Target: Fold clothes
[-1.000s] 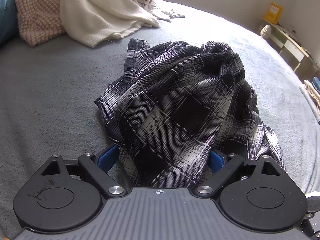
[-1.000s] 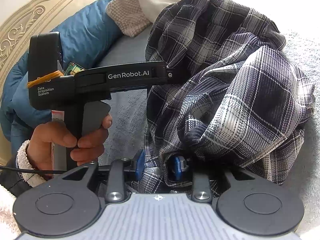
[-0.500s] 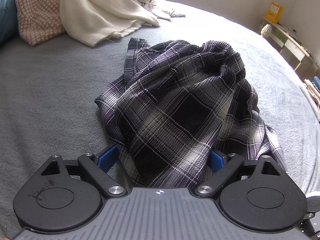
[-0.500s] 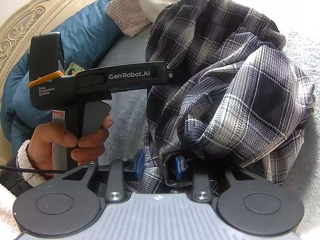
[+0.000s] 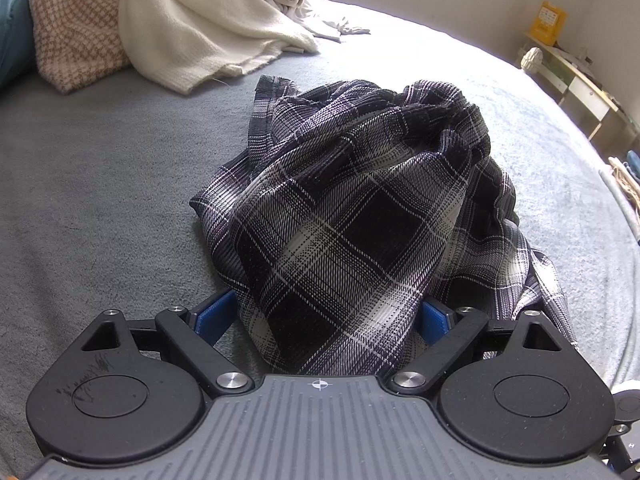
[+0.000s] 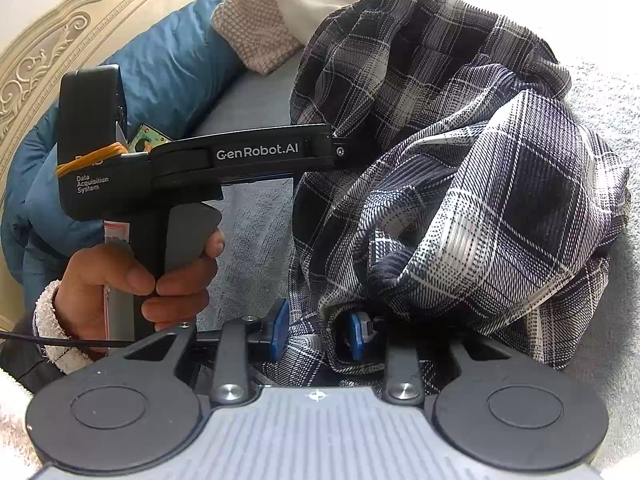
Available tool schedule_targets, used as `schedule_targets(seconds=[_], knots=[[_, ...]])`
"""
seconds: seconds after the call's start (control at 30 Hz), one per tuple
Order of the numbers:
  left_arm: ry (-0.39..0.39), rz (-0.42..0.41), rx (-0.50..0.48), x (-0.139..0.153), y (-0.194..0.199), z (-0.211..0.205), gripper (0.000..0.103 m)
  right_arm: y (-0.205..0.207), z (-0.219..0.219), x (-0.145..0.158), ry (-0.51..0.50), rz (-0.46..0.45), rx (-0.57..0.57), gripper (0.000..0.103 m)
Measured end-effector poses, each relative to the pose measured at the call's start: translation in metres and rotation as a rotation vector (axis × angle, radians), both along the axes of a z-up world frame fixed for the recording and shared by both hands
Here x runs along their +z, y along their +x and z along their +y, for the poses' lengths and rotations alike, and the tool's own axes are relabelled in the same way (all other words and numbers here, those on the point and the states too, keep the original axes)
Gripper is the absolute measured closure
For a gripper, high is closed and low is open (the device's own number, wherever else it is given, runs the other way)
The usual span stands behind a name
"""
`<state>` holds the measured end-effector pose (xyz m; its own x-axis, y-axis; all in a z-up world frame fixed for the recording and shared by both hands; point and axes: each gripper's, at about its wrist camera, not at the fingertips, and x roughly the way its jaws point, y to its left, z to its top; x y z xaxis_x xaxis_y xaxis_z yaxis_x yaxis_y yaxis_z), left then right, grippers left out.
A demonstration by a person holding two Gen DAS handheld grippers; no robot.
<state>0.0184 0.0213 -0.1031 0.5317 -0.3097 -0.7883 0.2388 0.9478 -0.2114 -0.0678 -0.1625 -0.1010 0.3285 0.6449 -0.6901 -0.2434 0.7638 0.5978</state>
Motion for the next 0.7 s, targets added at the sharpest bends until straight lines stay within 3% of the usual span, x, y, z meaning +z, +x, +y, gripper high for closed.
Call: schedule_targets(seconds=[0.1,0.23,0.43,0.57,0.7], knots=[[0.014,-0.018,-0.010,0.001,-0.002,0.004,0.010,-0.001,0.001,0.004,-0.022,-0.004,0.007,0.070],[0.019,-0.018,0.005,0.000,-0.005,0.015,0.009,-0.005,-0.001,0.019,-0.068,-0.036,0.047,0.058],[0.014,-0.026,0.017,0.001,-0.010,0.030,0.009,0.000,-0.037,0.050,-0.078,-0.089,0.008,0.057],[0.026,-0.033,0.009,0.000,-0.010,0.031,0.009,0.020,-0.068,0.073,-0.075,-0.171,-0.082,0.055],[0.024,-0.019,0.014,-0.003,-0.009,0.032,0.009,0.056,-0.072,0.086,-0.128,-0.277,-0.128,0.050]])
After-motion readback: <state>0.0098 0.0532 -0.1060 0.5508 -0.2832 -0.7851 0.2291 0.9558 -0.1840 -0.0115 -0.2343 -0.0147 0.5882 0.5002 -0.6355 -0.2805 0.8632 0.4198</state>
